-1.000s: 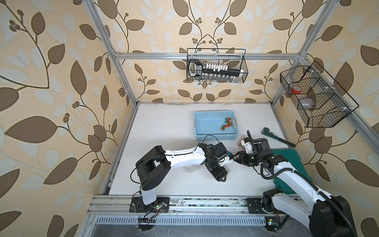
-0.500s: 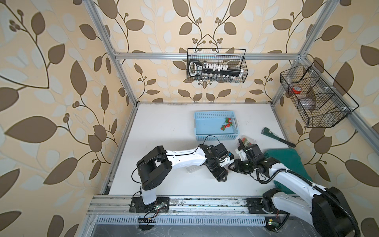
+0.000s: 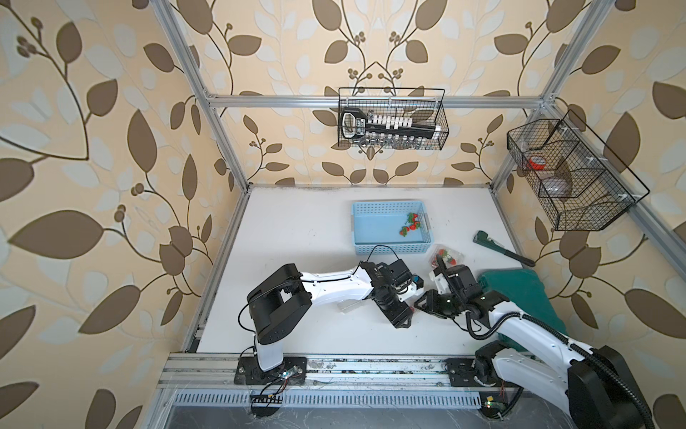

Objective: Pack strawberries into containers
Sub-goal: Close the packing box at the center of the board, then move the packing box to the center of the board.

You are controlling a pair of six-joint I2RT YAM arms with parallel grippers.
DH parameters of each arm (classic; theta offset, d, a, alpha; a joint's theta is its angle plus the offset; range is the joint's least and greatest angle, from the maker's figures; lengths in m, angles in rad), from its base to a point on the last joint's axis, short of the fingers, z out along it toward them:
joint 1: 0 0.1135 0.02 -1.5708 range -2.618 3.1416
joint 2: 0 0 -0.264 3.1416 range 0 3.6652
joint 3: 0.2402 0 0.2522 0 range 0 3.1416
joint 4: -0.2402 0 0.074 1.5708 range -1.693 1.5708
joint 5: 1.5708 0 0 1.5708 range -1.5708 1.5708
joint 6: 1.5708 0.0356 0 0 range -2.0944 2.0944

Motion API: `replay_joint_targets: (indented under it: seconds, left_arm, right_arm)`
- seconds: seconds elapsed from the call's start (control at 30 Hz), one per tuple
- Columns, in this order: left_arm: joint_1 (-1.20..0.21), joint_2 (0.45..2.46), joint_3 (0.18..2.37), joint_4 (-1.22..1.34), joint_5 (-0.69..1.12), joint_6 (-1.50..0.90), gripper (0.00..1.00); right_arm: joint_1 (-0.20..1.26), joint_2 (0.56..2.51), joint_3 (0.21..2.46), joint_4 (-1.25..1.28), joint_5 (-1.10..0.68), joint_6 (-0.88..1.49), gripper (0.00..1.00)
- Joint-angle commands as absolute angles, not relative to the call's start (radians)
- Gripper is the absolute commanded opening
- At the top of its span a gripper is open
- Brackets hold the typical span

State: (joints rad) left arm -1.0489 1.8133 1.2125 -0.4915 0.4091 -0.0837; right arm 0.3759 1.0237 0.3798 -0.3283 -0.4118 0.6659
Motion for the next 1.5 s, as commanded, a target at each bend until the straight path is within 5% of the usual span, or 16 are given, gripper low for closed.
replay_joint_targets:
  seconds: [0.0,0.87,1.03,1.23,1.47]
  left_arm:
    - [-1.060,1.810,1.189,-0.502,0.382,-0.077,0.65]
    - [-1.060,1.796,1.174,-0.495,0.356,-0.069,0.64]
    - [-1.034,1.753,1.190,-0.497,0.341,-0.070,0.65]
    - [-0.834,1.554,1.199,-0.473,0.373,-0.093,0.74]
    - [-0.412,1.390,1.273,-0.527,0.423,-0.138,0.78]
  right_arm:
    - [0.382,1.019,0.346,-0.326,-0.409,0.696,0.34]
    - [0.442,0.941,0.256,-0.302,-0.354,0.800,0.24]
    - [0.442,0.923,0.350,-0.387,-0.282,0.756,0.31]
    - [0.475,0.947,0.537,-0.518,-0.195,0.628,0.35]
    - [0.821,1.171,0.703,-0.489,-0.133,0.601,0.34]
